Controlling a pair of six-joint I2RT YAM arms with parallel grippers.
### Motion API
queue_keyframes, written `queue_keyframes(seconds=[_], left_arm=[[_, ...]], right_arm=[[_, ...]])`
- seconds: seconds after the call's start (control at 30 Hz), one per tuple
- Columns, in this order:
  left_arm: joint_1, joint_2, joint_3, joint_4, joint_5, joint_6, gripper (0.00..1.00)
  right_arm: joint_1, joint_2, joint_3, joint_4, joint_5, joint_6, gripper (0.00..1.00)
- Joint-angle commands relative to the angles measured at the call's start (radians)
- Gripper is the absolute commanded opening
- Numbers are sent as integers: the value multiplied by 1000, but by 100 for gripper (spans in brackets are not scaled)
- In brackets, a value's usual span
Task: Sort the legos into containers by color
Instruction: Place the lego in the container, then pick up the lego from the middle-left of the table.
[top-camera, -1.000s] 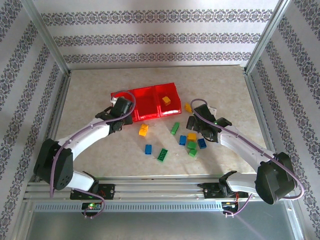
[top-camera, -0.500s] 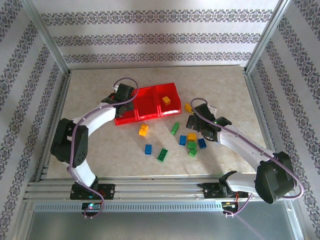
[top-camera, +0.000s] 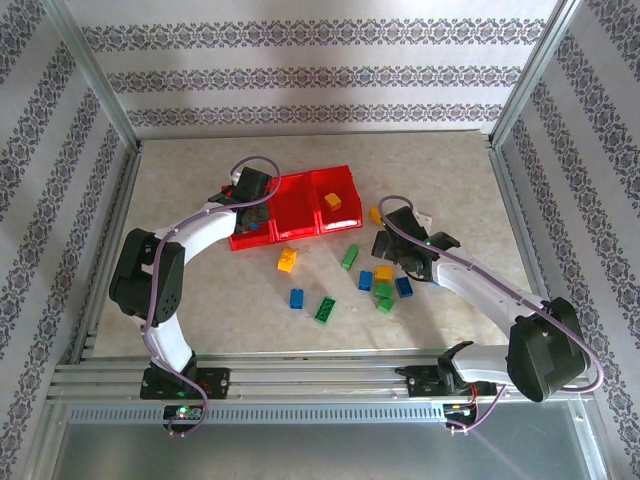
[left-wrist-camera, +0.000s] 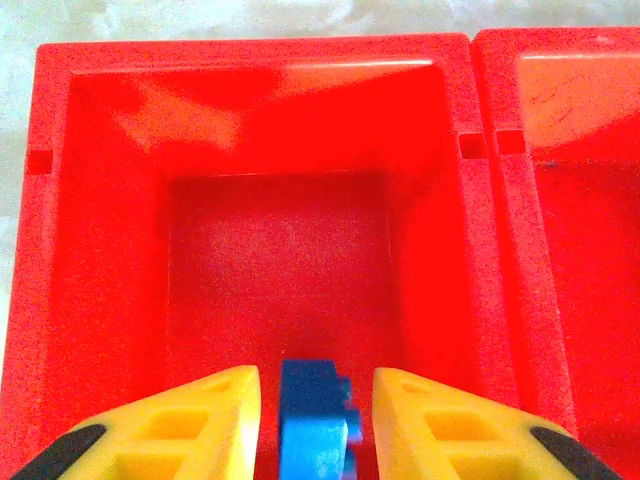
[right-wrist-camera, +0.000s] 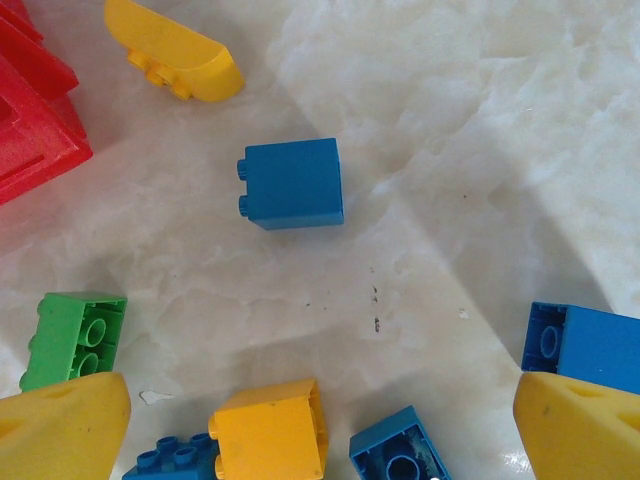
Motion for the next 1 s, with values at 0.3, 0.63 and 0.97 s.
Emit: queue_keyframes(seconds=[0.3, 0.63, 0.97], left_arm=[[11, -102, -19, -11, 48, 13, 38], [-171, -315, -185, -57, 59, -41, 43], [-437, -411, -321, -138, 5, -131, 67]], right_arm=[[-9, 14, 44, -21, 15, 3, 98], [-11, 19, 45, -21, 21, 2, 98], [-13, 19, 39, -21, 25, 9, 98]])
